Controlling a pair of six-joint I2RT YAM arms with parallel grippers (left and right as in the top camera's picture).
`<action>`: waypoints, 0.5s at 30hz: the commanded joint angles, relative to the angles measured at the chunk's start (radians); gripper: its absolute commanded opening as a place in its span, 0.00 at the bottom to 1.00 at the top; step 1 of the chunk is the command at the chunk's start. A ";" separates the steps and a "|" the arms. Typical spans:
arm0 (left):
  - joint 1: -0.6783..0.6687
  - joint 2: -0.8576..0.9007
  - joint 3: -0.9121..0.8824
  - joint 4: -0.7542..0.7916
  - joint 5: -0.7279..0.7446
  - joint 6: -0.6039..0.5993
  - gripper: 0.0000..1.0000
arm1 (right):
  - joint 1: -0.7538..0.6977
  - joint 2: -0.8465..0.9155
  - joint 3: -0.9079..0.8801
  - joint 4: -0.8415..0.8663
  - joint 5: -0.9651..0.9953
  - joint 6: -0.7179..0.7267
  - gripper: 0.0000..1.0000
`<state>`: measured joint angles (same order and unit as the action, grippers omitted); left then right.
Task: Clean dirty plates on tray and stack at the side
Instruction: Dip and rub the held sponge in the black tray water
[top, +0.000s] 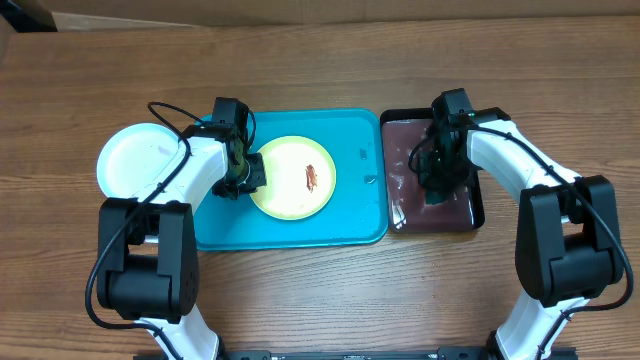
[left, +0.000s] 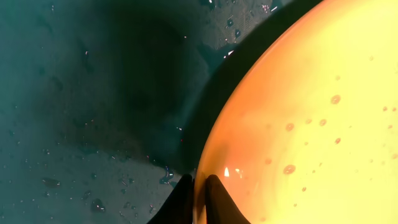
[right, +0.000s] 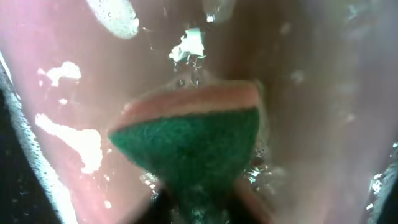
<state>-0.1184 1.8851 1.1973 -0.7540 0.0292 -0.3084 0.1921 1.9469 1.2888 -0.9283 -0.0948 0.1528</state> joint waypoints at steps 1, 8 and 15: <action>-0.006 0.011 -0.010 0.006 -0.003 -0.010 0.11 | 0.003 -0.018 0.031 -0.010 -0.054 -0.004 0.04; -0.006 0.011 -0.010 0.039 -0.003 -0.010 0.25 | 0.002 -0.022 0.240 -0.165 -0.060 -0.005 0.04; -0.006 0.011 -0.010 0.078 -0.003 -0.022 0.04 | 0.002 -0.023 0.272 -0.222 -0.060 -0.004 0.04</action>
<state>-0.1184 1.8851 1.1957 -0.6796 0.0280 -0.3134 0.1925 1.9461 1.5452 -1.1366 -0.1452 0.1528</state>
